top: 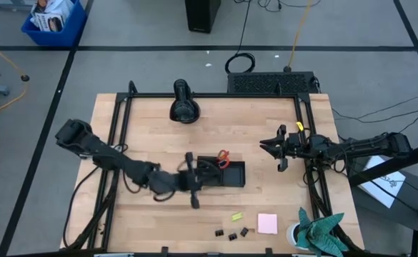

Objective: Pick and place office supplies into organizer
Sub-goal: Put the pen into the desk organizer

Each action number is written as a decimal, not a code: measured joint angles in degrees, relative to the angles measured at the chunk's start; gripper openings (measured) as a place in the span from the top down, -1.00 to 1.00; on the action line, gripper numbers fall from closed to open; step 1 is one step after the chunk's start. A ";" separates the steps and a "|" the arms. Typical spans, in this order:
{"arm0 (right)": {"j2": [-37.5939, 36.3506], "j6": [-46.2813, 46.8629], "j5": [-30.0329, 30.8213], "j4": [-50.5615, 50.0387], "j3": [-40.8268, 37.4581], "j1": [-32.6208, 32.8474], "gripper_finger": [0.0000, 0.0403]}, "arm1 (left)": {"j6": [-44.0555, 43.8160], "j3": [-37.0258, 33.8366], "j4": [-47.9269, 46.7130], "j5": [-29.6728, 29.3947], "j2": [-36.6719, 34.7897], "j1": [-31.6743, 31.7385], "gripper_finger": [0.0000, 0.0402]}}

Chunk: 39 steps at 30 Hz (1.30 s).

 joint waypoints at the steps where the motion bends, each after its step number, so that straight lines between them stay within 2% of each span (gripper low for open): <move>1: 0.00 0.05 0.00 -0.02 0.00 0.00 0.68 | 1.87 -2.52 5.68 2.77 -0.08 1.28 0.94; 4: 0.00 0.06 0.00 0.00 0.00 0.00 0.68 | 2.99 -10.10 17.48 10.11 0.33 6.52 0.90; 7: 0.00 -0.23 0.00 -0.02 0.00 0.00 0.68 | -2.10 -14.89 26.98 14.33 1.45 11.29 0.90; 12: 0.00 -0.27 0.01 -0.01 0.00 0.00 0.68 | -5.22 -17.41 29.03 20.94 4.07 15.55 0.96; 19: 0.00 -0.41 0.02 2.23 0.00 0.00 0.68 | -4.67 -17.24 29.27 22.19 8.12 17.15 0.87; 24: 0.00 -1.45 0.02 3.05 0.00 0.00 0.68 | -7.12 -17.24 29.42 22.35 10.99 18.54 0.94; 32: 0.11 -1.50 0.02 2.10 -0.02 0.00 0.68 | -9.12 -20.00 30.74 21.50 11.18 18.13 0.90; 39: 0.11 -1.50 0.02 1.50 0.00 0.00 0.68 | -9.90 -20.43 30.75 21.16 11.11 17.15 0.96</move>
